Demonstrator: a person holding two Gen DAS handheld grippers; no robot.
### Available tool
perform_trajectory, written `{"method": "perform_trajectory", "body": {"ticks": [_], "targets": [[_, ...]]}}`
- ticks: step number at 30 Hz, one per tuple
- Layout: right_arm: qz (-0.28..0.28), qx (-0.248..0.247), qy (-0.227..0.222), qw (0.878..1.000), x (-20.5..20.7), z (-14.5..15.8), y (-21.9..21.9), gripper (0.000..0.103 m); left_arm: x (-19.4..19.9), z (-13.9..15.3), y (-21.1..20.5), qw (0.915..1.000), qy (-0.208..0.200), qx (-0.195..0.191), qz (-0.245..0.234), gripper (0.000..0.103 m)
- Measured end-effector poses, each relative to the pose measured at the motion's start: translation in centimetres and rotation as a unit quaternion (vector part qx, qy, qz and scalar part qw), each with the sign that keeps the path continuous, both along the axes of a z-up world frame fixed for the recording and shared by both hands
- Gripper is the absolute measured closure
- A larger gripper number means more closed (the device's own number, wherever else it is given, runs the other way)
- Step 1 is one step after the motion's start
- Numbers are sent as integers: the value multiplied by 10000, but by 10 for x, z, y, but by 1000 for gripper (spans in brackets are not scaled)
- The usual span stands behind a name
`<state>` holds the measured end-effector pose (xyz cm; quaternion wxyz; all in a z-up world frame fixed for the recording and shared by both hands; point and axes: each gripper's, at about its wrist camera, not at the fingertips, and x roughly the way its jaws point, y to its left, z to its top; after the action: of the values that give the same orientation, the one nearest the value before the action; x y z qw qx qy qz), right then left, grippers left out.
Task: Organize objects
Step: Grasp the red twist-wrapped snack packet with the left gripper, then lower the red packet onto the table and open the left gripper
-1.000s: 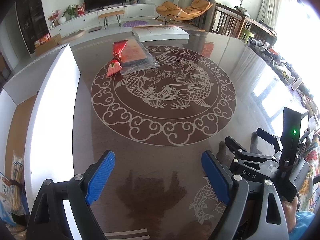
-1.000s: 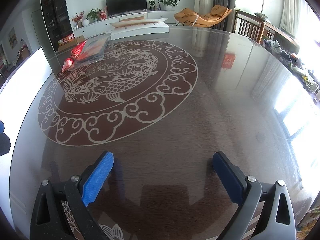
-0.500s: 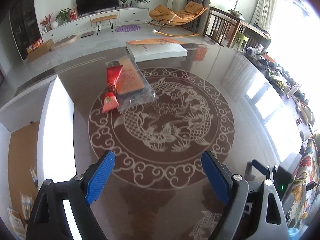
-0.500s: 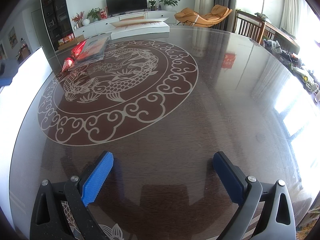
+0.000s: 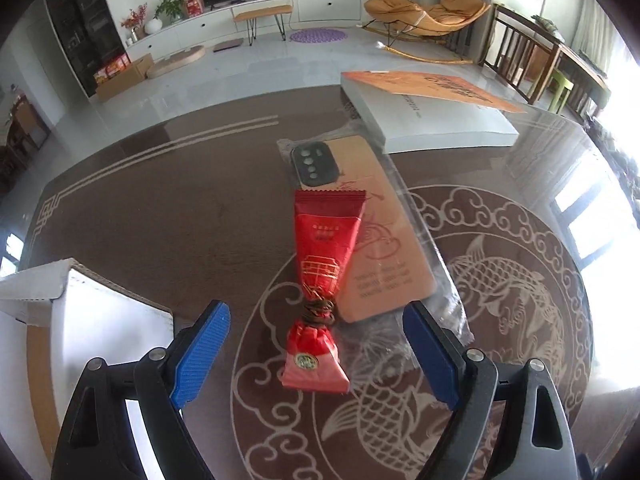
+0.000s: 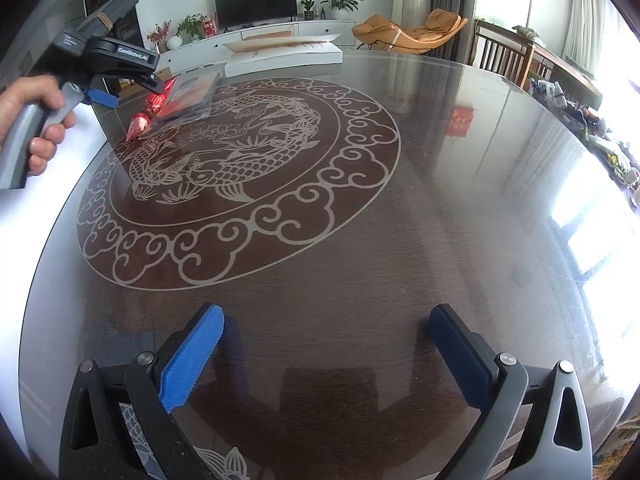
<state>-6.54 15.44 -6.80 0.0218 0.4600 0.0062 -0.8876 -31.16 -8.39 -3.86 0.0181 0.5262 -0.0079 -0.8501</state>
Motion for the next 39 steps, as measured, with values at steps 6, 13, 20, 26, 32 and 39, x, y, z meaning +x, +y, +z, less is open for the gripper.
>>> {"method": "perform_trajectory", "body": {"ticks": [6, 13, 20, 26, 32, 39], "targets": [[25, -1, -13, 10000, -2, 1, 0, 0, 0, -21, -17, 9987, 141, 442, 216, 65], [43, 33, -32, 10000, -2, 2, -1, 0, 50, -28, 9, 9986, 423, 199, -254, 85], [41, 34, -33, 10000, -2, 2, 0, 0, 152, -20, 22, 9984, 156, 533, 96, 85], [41, 75, -44, 10000, -2, 2, 0, 0, 205, -25, 15, 9966, 223, 355, 713, 67], [43, 53, -36, 10000, -1, 2, -1, 0, 217, -39, 16, 9957, 498, -79, 782, 11], [57, 81, -45, 9999, -1, 2, 0, 0, 219, -42, 17, 9942, 730, -18, 791, 3]]}}
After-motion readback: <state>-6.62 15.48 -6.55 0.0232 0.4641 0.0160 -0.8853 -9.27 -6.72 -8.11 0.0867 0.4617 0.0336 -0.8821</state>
